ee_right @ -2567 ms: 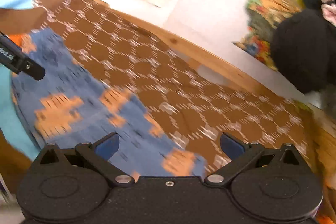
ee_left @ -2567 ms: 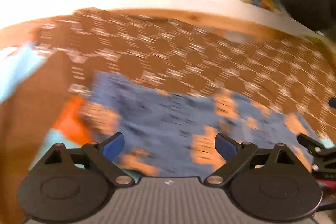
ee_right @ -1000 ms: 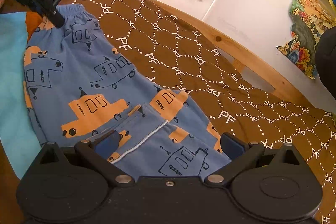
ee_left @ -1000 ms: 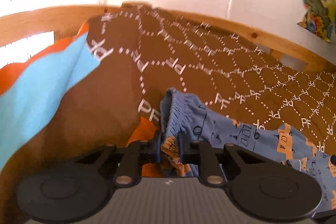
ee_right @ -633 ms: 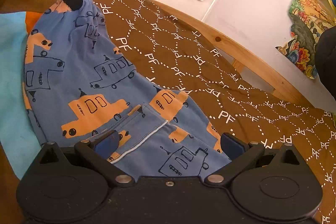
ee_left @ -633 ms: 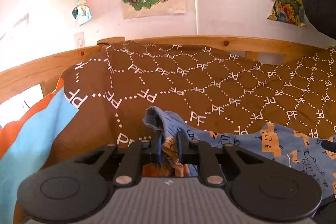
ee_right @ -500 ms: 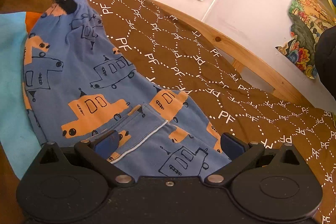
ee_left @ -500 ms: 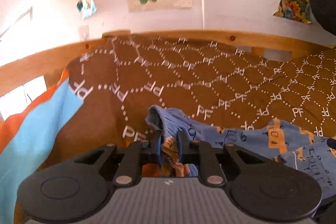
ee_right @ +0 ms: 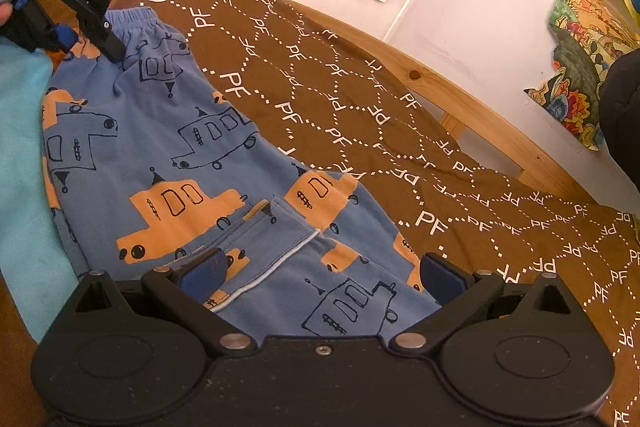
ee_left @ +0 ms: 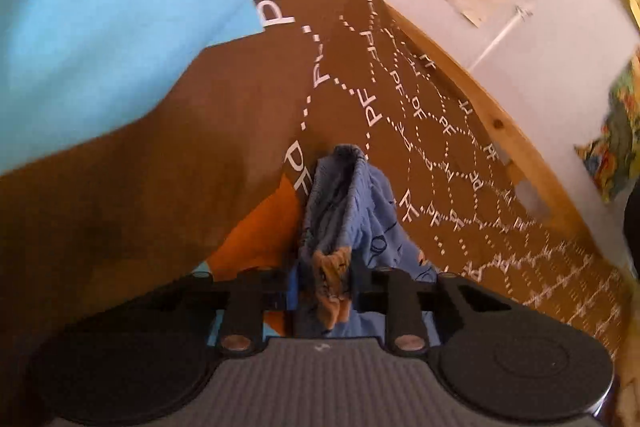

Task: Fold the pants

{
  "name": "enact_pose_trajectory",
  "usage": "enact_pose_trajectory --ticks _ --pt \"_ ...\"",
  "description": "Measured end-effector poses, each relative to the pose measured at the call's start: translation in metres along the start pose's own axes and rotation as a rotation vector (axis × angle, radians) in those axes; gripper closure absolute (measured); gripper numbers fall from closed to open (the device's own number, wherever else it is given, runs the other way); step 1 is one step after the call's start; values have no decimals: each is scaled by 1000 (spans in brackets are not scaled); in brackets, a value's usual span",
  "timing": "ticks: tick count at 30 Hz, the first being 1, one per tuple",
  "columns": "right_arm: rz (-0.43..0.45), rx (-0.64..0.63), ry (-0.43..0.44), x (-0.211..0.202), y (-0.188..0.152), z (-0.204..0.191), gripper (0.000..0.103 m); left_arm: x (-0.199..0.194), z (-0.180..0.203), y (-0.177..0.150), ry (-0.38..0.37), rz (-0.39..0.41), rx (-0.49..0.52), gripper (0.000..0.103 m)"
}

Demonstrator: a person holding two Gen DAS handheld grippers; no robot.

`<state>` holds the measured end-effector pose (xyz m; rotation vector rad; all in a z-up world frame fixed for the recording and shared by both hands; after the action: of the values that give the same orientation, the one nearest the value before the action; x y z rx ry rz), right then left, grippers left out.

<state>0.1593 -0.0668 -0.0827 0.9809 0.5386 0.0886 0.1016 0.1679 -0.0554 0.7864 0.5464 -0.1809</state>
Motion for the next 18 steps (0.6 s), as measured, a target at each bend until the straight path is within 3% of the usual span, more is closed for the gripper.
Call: enact_pose_trajectory --ticks 5,10,13,16,18 --pt "1 1 -1 0 0 0 1 -8 8 0 62 46 69 87" --pt "1 2 -1 0 -1 0 1 -24 47 -4 110 123 323 87" --pt "14 21 7 -4 3 3 1 -32 69 -4 73 151 386 87" --pt "99 83 31 -23 17 19 1 -41 94 -2 14 165 429 87" --pt "108 69 42 -30 24 30 1 -48 112 -4 -21 169 477 87"
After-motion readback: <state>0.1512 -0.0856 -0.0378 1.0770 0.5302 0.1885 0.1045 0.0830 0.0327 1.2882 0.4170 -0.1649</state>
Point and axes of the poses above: each gripper's, at about its wrist camera, not at the fingertips, and x roughly the way its jaws point, z to its right, y to its top, the point moved 7 cm from there along x, roughly the way its jaws point
